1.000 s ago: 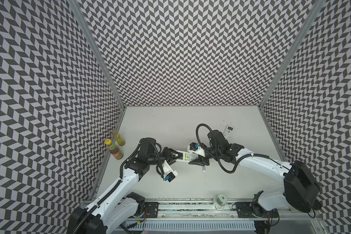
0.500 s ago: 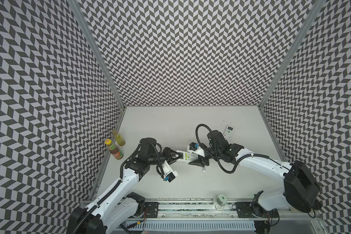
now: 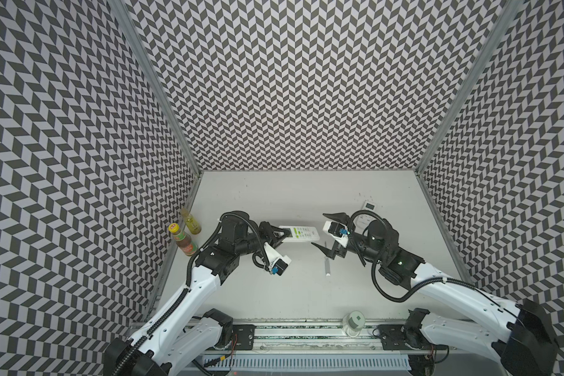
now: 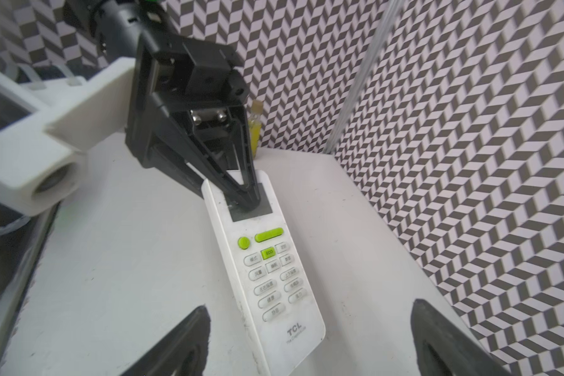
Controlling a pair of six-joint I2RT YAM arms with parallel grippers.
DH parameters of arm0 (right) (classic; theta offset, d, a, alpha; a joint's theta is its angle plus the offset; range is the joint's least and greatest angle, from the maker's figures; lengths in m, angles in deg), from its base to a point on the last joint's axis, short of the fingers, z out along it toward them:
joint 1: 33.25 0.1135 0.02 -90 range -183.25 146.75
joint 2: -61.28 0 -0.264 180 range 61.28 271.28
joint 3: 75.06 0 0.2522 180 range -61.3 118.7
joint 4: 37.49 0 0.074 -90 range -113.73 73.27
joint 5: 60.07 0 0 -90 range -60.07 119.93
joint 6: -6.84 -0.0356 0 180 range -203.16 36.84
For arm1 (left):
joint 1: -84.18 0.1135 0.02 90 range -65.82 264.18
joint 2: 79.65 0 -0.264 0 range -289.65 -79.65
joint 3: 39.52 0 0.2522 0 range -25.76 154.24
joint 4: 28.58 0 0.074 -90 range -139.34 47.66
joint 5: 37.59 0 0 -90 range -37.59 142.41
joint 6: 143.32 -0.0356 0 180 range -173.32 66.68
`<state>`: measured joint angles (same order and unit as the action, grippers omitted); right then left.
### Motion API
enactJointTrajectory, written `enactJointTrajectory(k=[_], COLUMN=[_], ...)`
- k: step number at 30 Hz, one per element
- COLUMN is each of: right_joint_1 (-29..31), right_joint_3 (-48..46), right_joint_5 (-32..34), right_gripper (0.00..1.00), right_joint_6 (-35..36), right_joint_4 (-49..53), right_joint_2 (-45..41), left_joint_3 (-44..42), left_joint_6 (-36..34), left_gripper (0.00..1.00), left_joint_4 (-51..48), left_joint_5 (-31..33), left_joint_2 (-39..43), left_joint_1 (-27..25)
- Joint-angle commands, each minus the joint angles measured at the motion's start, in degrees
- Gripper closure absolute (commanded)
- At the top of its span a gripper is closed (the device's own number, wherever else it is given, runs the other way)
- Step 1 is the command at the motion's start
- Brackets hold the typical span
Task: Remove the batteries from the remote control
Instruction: 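Grasp the remote's display end with the left gripper while the right gripper releases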
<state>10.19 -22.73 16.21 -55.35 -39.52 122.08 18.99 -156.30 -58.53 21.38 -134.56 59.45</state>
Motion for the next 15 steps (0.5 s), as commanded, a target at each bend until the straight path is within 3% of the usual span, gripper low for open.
enactJointTrajectory(k=[1,10,15], right_joint_1=[0.24,-0.11,-0.11], right_joint_3=[-2.25,-6.80,-4.86], right_joint_5=[8.41,24.18,29.90], right_gripper=[0.00,0.00,0.01], right_joint_6=[-2.49,-7.39,-11.86], right_joint_4=[-11.32,-22.55,-19.98], right_joint_2=[-2.29,-6.54,-5.43], left_joint_3=[5.61,28.07,31.71], left_joint_6=[16.32,50.07,67.34], left_gripper=[1.00,1.00,1.00], left_joint_4=[-2.89,-23.01,-26.49], left_joint_5=[6.03,11.03,10.76], left_joint_2=[-1.61,-15.23,-18.91], left_joint_1=[-1.19,-1.55,-1.55])
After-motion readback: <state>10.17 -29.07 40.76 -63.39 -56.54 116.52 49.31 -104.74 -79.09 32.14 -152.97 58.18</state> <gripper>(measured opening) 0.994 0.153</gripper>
